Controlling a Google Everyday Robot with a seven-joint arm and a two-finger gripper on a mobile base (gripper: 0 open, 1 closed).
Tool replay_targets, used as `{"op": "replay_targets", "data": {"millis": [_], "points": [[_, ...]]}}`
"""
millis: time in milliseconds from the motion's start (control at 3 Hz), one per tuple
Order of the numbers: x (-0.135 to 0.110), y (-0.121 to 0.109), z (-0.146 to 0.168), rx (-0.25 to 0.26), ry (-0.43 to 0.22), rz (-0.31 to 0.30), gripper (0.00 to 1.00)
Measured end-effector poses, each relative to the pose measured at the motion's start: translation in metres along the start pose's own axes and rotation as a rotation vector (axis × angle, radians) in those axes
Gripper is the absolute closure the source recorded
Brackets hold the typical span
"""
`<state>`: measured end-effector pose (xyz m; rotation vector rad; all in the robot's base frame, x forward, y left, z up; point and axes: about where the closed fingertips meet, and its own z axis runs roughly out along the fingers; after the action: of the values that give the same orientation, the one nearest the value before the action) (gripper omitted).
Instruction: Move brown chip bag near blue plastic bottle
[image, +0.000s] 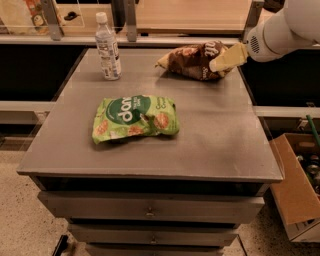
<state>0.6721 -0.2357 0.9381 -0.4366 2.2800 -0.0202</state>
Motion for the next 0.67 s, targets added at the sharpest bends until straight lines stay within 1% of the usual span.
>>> {"op": "replay_targets", "data": {"millis": [333, 667], "points": [[-0.021, 0.005, 0.015, 0.033, -0.049, -0.001, 0.0], [-0.04, 0.002, 0.03, 0.107, -0.087, 0.006, 0.0]]}}
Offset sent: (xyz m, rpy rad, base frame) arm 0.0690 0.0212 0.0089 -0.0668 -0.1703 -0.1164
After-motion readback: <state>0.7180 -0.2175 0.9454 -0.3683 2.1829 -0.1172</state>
